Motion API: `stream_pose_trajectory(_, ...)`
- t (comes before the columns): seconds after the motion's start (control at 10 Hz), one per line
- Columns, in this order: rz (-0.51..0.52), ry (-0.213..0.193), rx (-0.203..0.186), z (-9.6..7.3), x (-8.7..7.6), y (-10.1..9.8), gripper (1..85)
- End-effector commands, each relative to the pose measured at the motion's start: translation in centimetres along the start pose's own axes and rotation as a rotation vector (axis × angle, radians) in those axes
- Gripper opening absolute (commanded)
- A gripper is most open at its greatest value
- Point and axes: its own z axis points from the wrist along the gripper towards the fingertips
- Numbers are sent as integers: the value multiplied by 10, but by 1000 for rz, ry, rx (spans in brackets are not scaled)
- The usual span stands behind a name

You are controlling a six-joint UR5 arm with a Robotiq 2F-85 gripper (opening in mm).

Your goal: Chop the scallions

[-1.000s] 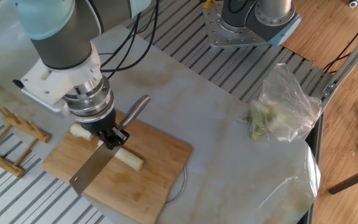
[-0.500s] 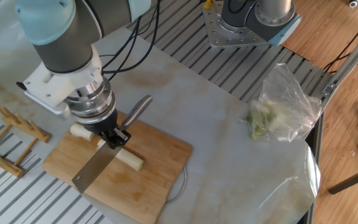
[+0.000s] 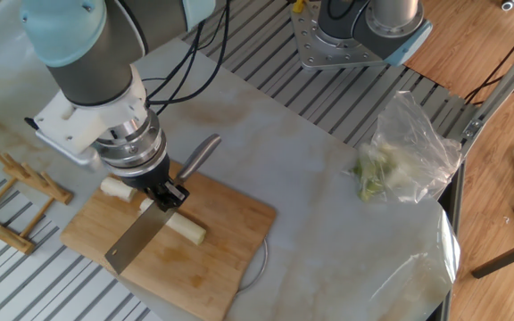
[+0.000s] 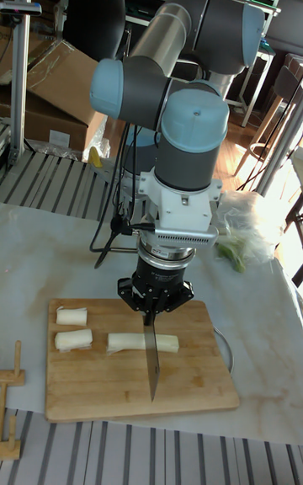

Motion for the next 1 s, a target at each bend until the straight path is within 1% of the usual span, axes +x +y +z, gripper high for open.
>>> stream_pose_trajectory(0.0, 32, 4, 8, -6, 2, -3, 13)
stream_pose_trajectory(0.1, 32, 3, 2, -8, 2, -1, 13)
stream_pose_trajectory(0.4, 42, -19, -6, -6, -5, 3, 13)
stream_pose_trajectory(0.9, 47, -25, -5, -3, -6, 6, 13)
